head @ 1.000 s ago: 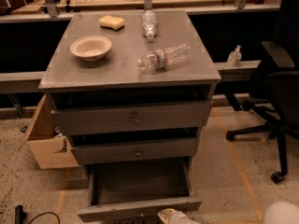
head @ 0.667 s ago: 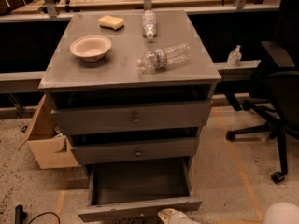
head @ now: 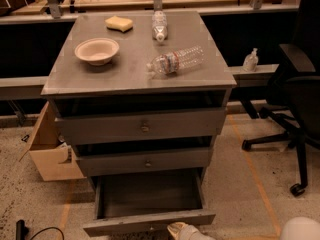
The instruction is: Close bottom drawer
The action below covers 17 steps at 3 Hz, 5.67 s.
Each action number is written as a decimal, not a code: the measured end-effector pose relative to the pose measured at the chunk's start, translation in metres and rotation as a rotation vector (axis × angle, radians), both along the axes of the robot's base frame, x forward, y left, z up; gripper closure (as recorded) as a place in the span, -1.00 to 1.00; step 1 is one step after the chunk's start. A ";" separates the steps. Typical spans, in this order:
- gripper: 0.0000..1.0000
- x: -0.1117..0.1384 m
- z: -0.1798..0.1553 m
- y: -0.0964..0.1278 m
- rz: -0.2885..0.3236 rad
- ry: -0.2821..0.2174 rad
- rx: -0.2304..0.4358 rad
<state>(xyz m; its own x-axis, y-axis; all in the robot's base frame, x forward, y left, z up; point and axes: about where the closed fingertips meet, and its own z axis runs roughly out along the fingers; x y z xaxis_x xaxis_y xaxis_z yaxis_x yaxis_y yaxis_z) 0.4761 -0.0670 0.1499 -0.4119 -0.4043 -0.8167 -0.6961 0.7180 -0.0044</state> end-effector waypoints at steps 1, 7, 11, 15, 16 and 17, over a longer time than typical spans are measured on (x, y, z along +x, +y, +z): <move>1.00 0.006 0.002 0.007 0.007 -0.017 0.008; 1.00 0.030 0.006 0.029 0.036 -0.077 0.019; 1.00 0.056 0.008 0.042 0.046 -0.127 0.016; 1.00 0.082 0.010 0.052 0.023 -0.197 0.033; 1.00 0.098 0.013 0.050 0.013 -0.249 0.024; 1.00 0.097 0.013 0.050 0.013 -0.249 0.024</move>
Offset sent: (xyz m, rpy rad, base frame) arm 0.1192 0.0665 0.0057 0.1083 -0.2506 0.1430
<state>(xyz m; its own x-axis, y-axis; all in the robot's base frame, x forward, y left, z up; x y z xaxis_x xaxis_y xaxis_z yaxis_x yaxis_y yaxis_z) 0.5732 -0.0169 0.1629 -0.1917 -0.3878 -0.9016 -0.6847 0.7110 -0.1602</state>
